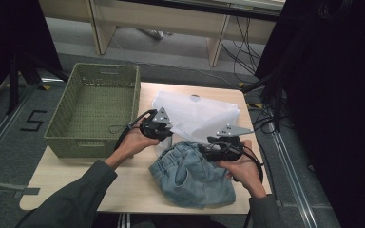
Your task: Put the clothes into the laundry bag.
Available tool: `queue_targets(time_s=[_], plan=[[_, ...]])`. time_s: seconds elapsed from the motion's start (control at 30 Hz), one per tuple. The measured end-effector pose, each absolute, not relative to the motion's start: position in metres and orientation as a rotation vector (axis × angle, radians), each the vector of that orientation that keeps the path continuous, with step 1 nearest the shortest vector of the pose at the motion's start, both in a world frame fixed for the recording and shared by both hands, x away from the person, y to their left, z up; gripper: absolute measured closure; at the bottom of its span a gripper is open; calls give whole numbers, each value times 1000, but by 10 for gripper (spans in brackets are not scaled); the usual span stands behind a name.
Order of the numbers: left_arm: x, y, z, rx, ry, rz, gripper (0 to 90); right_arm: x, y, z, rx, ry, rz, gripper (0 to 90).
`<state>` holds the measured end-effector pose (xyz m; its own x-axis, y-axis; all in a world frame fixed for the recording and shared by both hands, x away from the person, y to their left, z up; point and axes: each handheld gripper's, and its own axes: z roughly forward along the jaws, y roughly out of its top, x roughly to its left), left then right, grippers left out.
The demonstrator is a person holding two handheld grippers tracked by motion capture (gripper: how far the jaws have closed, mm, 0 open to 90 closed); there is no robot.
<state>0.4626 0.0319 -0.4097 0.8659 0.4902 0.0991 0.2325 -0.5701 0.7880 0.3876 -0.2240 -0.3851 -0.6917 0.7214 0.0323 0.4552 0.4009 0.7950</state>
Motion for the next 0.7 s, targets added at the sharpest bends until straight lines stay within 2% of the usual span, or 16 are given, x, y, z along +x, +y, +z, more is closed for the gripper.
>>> queue_targets(time_s=[0.17,0.33,0.47,0.5,0.57,0.67,0.7], plan=[[462,33,-409,2190,517,392,867,380,-191,-403,919,2460,1104,414],[462,32,-410,2197,519,389,869,380,-179,-424,862,2485,938,388],[461,30,-413,2204,519,379,871,386,-175,-461,864,2472,871,327],[460,29,-413,2211,511,381,872,389,-175,-472,855,2494,854,348],[460,28,-414,2221,495,382,874,390,-173,-478,847,2479,818,480],[458,28,-414,2223,501,373,878,390,-172,-464,843,2454,781,697],[458,28,-414,2229,488,377,880,390,-174,-459,827,2425,792,733]])
